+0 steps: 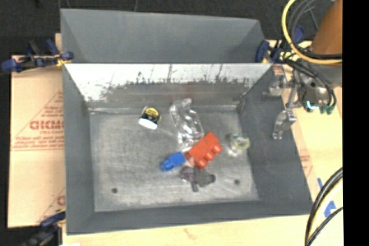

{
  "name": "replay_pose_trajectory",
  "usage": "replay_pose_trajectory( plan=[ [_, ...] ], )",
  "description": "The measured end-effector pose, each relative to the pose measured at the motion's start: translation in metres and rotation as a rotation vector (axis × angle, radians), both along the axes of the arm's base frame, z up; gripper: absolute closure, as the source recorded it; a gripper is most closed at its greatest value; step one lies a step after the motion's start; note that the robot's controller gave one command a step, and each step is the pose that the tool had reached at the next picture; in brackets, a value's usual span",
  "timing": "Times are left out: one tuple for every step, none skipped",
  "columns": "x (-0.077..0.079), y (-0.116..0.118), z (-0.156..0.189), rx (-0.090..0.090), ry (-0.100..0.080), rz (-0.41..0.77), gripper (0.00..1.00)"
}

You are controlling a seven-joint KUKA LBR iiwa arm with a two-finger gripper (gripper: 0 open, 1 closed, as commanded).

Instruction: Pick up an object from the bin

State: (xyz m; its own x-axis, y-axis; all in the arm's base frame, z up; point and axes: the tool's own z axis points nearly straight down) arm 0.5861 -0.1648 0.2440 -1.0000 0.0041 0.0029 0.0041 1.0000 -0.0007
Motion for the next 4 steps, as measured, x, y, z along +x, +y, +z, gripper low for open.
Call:
replay_pose_trajectory(
  plan=[
    [0.006, 0.003, -0.172, 0.004, -0.011, 0.270, 0.00],
    [-0.004, 0.099, -0.169, -0.005, -0.016, 0.473, 0.00],
    [-0.015, 0.137, -0.169, -0.006, -0.014, 0.919, 0.00],
    [-0.013, 0.136, -0.167, -0.002, -0.008, 0.914, 0.00]
  ],
)
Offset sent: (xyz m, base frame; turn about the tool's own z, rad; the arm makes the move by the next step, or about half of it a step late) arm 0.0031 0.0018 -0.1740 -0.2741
